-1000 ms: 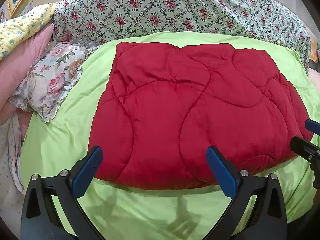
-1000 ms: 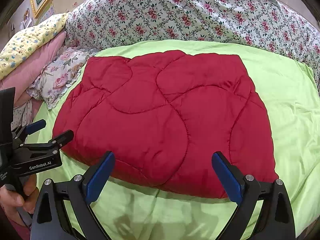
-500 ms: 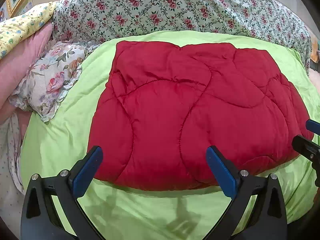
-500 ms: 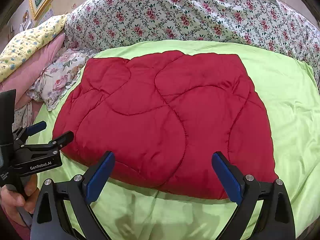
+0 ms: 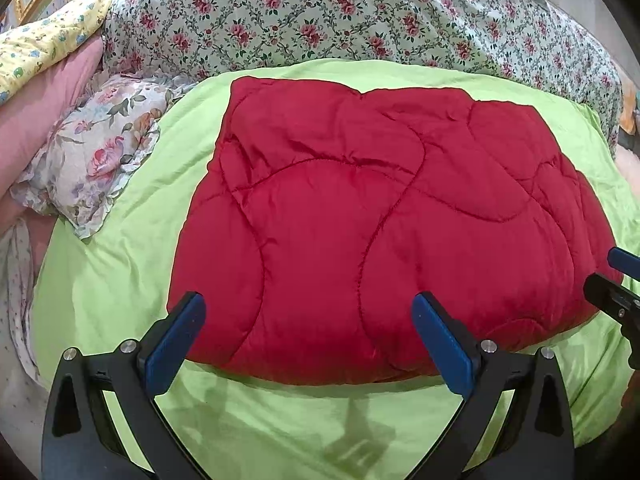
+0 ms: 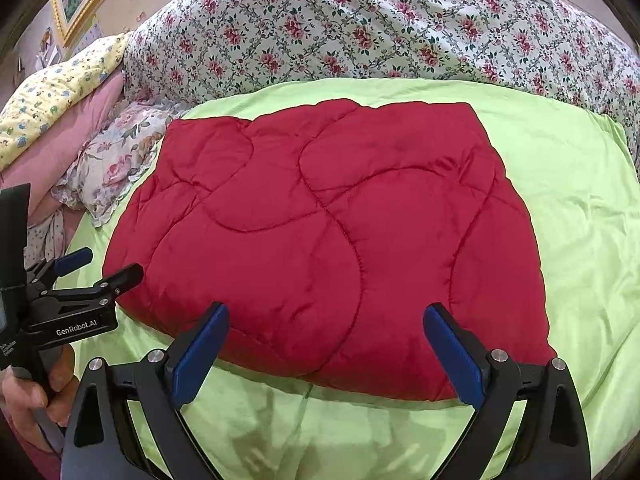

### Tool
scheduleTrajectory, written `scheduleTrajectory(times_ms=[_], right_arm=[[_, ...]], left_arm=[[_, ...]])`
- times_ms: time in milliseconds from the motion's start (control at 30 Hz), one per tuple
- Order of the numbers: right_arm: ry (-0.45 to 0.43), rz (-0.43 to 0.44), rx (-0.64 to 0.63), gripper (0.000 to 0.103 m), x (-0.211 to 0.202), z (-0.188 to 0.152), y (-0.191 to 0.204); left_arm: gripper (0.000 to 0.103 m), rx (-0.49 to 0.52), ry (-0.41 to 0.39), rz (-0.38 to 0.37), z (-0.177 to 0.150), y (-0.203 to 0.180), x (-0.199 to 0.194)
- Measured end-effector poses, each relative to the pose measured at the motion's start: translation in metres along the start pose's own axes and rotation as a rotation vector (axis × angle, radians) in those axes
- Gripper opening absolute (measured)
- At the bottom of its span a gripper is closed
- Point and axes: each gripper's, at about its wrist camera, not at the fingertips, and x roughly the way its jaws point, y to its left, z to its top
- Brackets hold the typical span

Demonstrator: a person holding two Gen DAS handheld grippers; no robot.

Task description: Fold large clothes

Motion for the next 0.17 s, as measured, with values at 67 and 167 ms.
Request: scheduleTrajectory(times_ms=[67,167], right_arm=[[-0.005,0.002,0.005,0.098,-0.0011,0.0002,-0.0008],[-0.011,0.005,0.010,0.098,-0.0023,0.0012,-0.0011]], left_arm=[[0.103,-0.010,0.000,-0.015,0.0008,0.0012,-0.0001],[0.103,-0.018,-0.003,-0.031,0.0028,0.0008,-0.0002]])
